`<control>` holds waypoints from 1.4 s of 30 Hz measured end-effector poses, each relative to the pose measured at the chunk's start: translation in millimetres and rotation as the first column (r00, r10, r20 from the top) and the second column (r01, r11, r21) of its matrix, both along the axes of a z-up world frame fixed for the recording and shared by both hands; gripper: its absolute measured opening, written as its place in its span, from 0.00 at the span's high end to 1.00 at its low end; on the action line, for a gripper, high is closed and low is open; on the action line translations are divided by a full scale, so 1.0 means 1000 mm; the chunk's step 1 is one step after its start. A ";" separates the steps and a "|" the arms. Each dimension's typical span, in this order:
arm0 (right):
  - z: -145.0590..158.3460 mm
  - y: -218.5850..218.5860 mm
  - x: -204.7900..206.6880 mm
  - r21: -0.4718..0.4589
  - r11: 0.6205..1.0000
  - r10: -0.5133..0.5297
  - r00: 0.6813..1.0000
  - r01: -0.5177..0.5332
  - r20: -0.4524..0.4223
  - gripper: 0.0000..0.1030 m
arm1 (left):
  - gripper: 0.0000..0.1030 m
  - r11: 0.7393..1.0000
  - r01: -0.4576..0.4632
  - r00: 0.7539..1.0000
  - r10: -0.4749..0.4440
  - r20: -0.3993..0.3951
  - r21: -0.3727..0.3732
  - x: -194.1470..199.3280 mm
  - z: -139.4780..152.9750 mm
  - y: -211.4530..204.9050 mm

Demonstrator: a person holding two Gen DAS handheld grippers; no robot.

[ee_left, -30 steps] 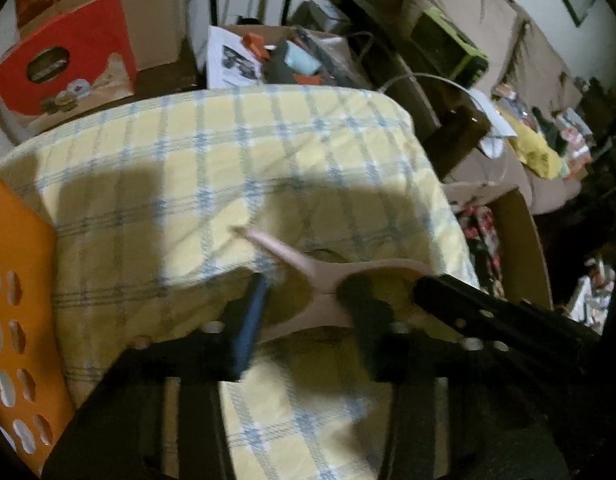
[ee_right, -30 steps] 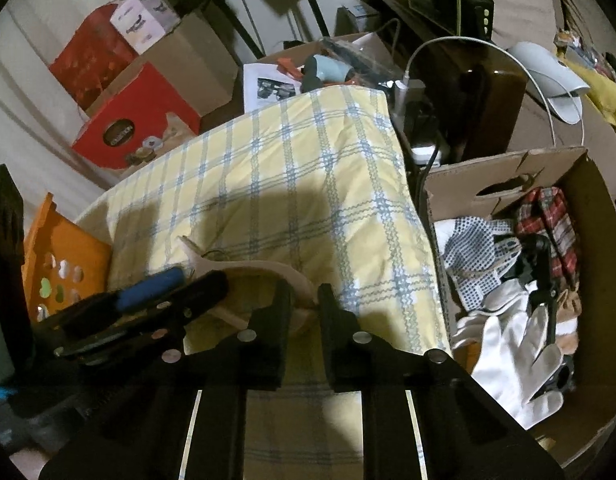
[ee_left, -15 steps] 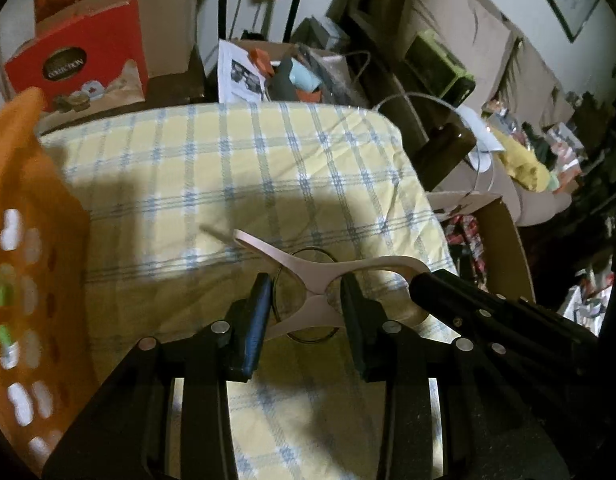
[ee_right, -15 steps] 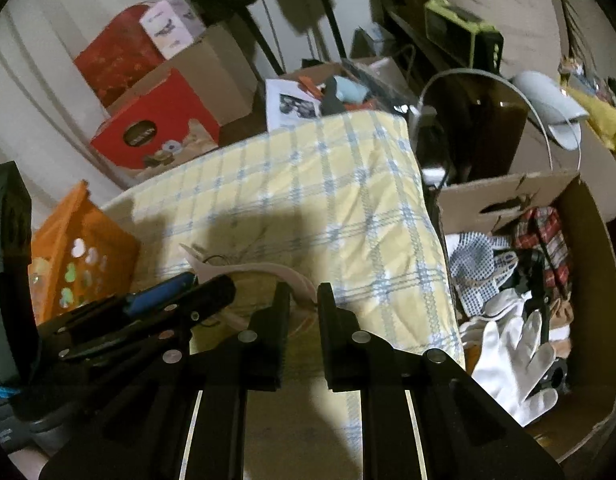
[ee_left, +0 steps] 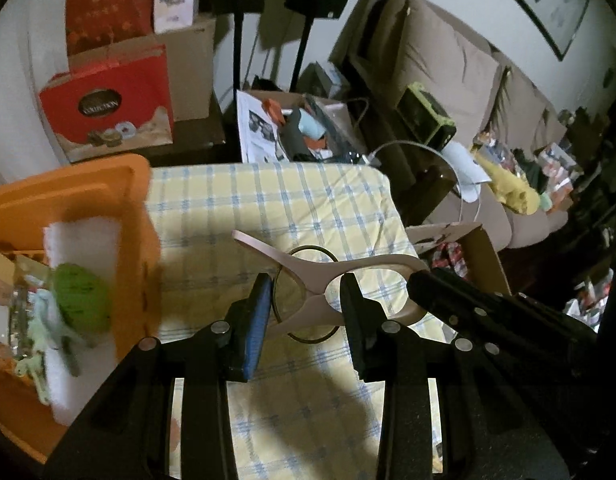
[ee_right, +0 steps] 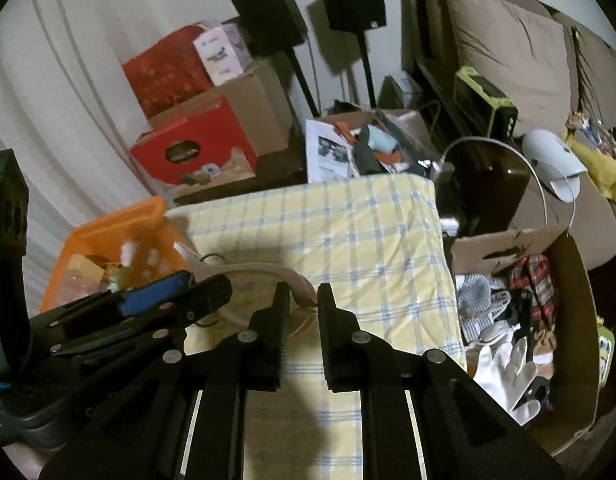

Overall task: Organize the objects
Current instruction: 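Carry the pink clip over the orange basket with the left gripper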

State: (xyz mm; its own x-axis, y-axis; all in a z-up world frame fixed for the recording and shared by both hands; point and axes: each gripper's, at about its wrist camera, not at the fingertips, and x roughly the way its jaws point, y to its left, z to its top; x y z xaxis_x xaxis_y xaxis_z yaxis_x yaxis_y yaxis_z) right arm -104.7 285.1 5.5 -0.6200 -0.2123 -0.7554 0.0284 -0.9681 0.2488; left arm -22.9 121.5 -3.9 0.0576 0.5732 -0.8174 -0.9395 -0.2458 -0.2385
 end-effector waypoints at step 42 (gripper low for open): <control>0.007 -0.200 0.012 0.011 0.958 0.288 0.958 -0.288 -0.002 0.87 | 0.70 0.973 -0.232 0.970 0.232 -0.068 0.002 -0.149 0.018 -0.149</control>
